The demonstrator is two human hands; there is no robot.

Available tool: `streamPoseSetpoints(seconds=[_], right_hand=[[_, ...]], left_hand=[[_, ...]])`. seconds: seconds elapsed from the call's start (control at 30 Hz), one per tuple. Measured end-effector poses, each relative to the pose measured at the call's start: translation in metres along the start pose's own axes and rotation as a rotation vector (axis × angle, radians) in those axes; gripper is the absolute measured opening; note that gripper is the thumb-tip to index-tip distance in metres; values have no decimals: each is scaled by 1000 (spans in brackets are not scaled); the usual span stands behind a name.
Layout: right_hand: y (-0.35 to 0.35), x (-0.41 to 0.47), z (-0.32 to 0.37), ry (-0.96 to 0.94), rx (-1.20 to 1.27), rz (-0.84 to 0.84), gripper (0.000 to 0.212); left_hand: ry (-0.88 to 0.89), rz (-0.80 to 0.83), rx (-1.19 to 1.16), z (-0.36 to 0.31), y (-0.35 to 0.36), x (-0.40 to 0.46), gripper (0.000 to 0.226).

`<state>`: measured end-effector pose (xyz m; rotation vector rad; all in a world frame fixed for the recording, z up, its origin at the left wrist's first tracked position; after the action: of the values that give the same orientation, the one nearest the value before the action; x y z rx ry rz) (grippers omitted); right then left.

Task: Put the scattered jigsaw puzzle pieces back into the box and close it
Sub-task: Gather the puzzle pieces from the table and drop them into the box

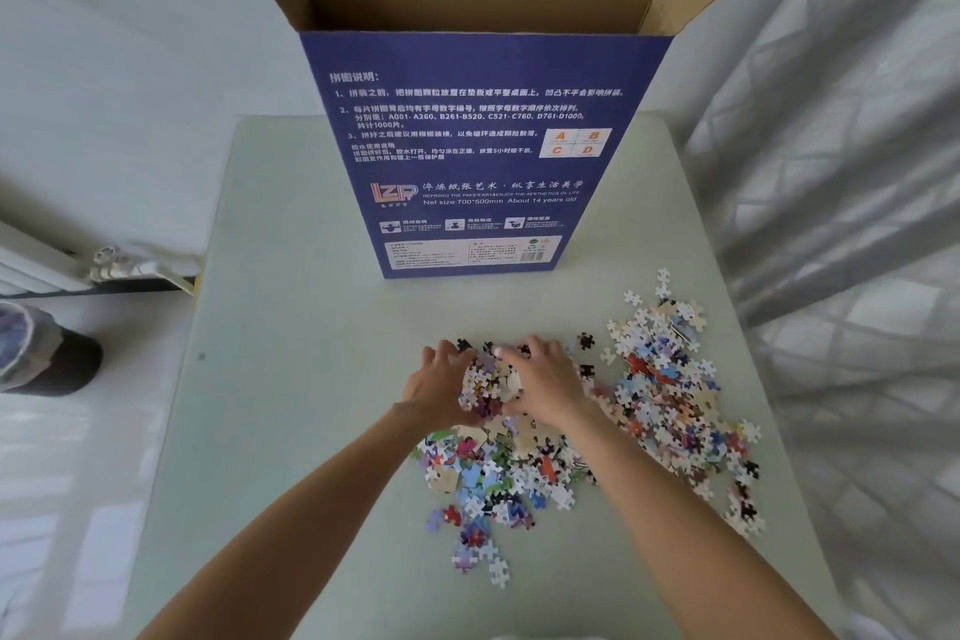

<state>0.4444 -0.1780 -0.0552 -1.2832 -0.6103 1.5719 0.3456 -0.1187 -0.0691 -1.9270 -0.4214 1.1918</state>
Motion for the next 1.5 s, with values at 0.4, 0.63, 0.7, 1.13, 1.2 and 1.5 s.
streamPoseSetpoints(seconds=[0.4,0.63,0.7,1.13,1.2,1.5], right_hand=[[-16,-12,-7,-22,192,-186,50],[-30,-24,-9,6,245,-300,36],[-34,-26,-5,-12,247,-325,34],[-74,-43,21,-96,299,-394,28],[-98,-50,29,-128,331,-450,28],[-302,-87,66,-410,402,-799,23]], left_hand=[[-26,-109,-150,24,-19,-8,44],[-175,-143,-322,48,-29,-10,30],[-199,-150,-393,54,-32,-11,31],[-200,-143,-712,83,-49,-27,16],[-133,-177,-752,75,-73,-38,16],[436,-625,-857,-5,-314,-137,13]])
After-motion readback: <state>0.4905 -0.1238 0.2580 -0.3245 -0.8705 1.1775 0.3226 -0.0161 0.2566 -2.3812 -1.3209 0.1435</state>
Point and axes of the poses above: each hand's wrist, its own x-axis towards the middle knuckle, its own y-axis out of the palm, z = x × y, the point moved 10 cm from there along x, towards the middle knuckle, and after that the axes turned 15 degrees about -y, right-handed, at the moved point
